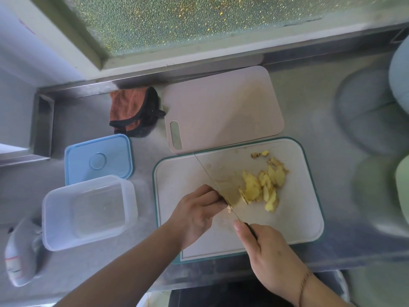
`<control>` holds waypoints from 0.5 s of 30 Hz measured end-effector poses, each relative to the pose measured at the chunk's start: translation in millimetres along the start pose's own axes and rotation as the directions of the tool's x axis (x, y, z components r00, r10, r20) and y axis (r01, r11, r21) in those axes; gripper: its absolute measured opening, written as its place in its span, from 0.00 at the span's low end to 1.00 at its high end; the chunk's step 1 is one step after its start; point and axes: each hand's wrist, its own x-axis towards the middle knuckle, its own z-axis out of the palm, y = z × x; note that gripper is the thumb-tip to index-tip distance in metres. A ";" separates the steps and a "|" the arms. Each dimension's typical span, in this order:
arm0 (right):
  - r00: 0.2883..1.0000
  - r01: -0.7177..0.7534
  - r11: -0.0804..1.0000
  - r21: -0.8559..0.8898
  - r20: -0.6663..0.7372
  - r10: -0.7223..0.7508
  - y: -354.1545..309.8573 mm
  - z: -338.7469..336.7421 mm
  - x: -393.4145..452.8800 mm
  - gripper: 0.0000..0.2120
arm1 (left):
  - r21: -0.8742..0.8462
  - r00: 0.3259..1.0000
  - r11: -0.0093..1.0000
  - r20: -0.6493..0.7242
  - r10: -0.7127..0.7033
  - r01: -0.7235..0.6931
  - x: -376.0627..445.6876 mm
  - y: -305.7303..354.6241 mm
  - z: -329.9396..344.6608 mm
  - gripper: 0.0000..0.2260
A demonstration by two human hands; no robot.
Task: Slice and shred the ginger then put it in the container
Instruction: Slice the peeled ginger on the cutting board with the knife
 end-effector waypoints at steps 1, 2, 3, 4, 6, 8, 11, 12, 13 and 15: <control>1.000 0.013 1.000 -0.009 -0.001 -0.013 -1.6 0.3 4.4 0.27 | -0.004 1.000 1.000 -0.005 0.007 -0.007 0.6 -0.3 -0.4 0.20; 1.000 0.030 0.999 -0.013 -0.006 -0.030 -3.0 1.1 9.6 0.26 | -0.007 1.000 1.000 -0.011 0.013 -0.013 0.5 -1.0 -0.8 0.18; 0.999 0.043 0.999 -0.014 -0.011 -0.043 -4.7 1.0 13.9 0.25 | -0.011 1.000 1.000 -0.015 0.014 -0.014 0.5 -1.4 -0.8 0.18; 0.999 0.047 0.999 -0.020 -0.014 -0.048 -5.0 1.1 15.8 0.25 | -0.013 1.000 1.000 -0.008 0.007 -0.007 0.2 -1.7 -1.2 0.19; 0.999 0.032 0.999 -0.035 -0.006 -0.032 -2.7 0.8 10.8 0.25 | -0.018 1.000 1.000 0.014 -0.005 0.005 0.4 -1.7 -1.6 0.20; 1.000 0.008 1.000 -0.025 0.001 -0.008 0.8 1.1 3.5 0.25 | -0.027 0.999 0.999 0.027 -0.020 0.021 0.7 -0.6 -1.6 0.21; 0.998 0.054 0.998 -0.041 -0.015 -0.054 -3.8 4.1 16.7 0.26 | -0.028 0.999 0.999 0.029 -0.021 0.022 1.1 -0.7 -1.7 0.17; 0.998 0.066 0.997 -0.043 -0.019 -0.067 -5.2 5.0 22.6 0.26 | -0.024 0.999 1.000 0.029 -0.018 0.019 0.8 -1.7 -1.7 0.16; 0.998 0.066 0.997 -0.046 -0.022 -0.067 -5.8 5.3 25.8 0.26 | -0.015 0.999 1.000 0.030 -0.017 0.017 0.6 -1.9 -1.7 0.15; 0.998 0.056 0.997 -0.054 -0.021 -0.057 -3.7 5.1 21.3 0.25 | -0.013 1.000 1.000 0.019 -0.017 0.017 1.1 -1.1 -3.4 0.17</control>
